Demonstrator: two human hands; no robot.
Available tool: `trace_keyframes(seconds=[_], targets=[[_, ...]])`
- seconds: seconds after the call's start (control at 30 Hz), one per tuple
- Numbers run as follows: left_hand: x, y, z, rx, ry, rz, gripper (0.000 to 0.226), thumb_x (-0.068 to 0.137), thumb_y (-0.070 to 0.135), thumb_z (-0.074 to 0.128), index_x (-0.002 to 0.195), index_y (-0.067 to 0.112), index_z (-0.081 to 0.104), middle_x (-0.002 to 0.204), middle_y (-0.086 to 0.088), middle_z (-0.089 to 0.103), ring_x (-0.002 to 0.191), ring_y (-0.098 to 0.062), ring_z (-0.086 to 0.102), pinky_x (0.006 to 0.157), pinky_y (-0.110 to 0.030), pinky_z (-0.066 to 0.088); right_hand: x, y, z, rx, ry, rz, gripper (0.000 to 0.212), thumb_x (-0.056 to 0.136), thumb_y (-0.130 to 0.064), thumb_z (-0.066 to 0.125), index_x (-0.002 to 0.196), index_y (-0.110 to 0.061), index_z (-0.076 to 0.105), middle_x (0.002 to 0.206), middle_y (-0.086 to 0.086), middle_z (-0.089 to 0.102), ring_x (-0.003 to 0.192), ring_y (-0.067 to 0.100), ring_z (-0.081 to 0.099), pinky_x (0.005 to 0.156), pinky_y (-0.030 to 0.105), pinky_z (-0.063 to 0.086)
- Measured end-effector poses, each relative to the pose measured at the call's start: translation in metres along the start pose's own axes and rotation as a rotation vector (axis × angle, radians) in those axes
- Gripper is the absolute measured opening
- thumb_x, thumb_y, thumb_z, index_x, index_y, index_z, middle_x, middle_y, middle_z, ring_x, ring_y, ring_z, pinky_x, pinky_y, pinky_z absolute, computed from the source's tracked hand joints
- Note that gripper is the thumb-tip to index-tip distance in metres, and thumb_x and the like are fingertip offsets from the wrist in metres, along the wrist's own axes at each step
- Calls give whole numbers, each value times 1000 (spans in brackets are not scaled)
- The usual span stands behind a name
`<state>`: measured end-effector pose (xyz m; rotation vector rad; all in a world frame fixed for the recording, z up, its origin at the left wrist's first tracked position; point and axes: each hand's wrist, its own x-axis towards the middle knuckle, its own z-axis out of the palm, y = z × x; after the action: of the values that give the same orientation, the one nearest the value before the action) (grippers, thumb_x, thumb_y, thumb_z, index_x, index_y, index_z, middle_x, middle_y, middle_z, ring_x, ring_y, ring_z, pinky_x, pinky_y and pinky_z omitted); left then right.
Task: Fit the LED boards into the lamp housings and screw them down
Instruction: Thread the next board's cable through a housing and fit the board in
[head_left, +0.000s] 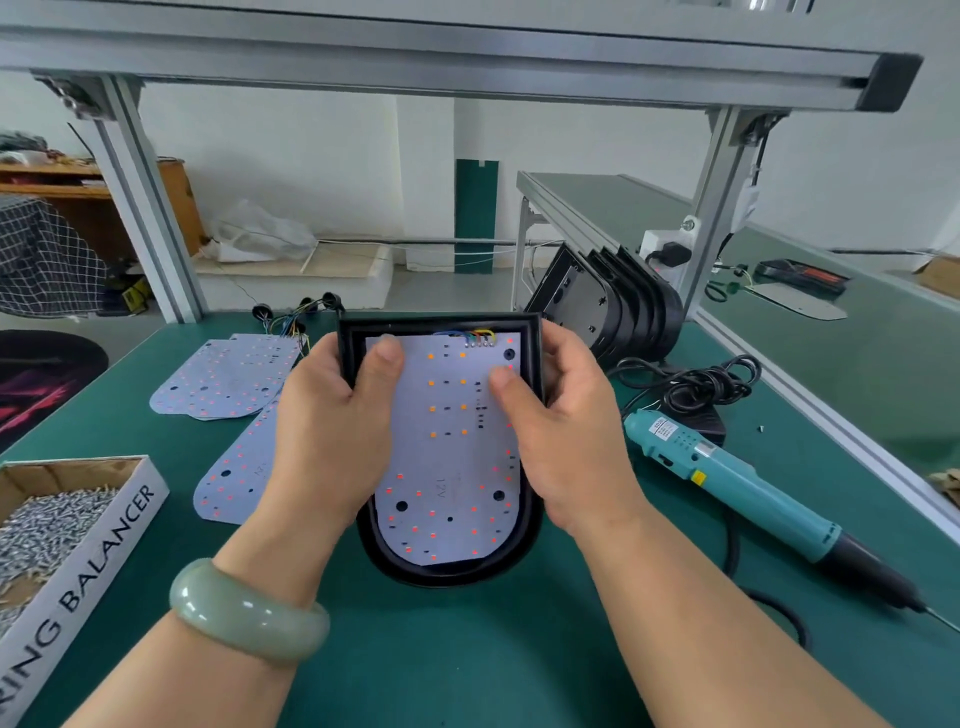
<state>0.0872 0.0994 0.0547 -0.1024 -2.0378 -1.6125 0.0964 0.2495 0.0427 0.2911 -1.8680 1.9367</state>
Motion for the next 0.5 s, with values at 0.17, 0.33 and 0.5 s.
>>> trace_keyframes(seconds=[0.17, 0.33, 0.5], targets=[[-1, -2, 1, -86, -97, -3, 16, 95, 22, 55, 82, 31, 59, 73, 21, 66, 69, 1, 59, 64, -14, 47, 1, 0, -2, 34, 32, -10, 26, 83, -16, 63, 105, -29, 59, 98, -12, 72, 94, 8, 67, 92, 35, 52], [-1, -6, 4, -73, -48, 4, 15, 90, 23, 62, 77, 30, 59, 62, 33, 62, 55, 10, 56, 48, -4, 40, 1, 0, -1, -73, -6, -4, 26, 89, -10, 59, 101, -32, 62, 99, -7, 72, 96, 14, 67, 94, 41, 51], [-2, -9, 7, -113, -141, -95, 19, 81, 16, 73, 93, 26, 63, 78, 19, 72, 71, 0, 67, 60, -15, 53, 1, -1, -1, 1, 40, 22, 25, 90, 1, 57, 108, -16, 63, 99, 0, 72, 92, 14, 66, 91, 37, 53]])
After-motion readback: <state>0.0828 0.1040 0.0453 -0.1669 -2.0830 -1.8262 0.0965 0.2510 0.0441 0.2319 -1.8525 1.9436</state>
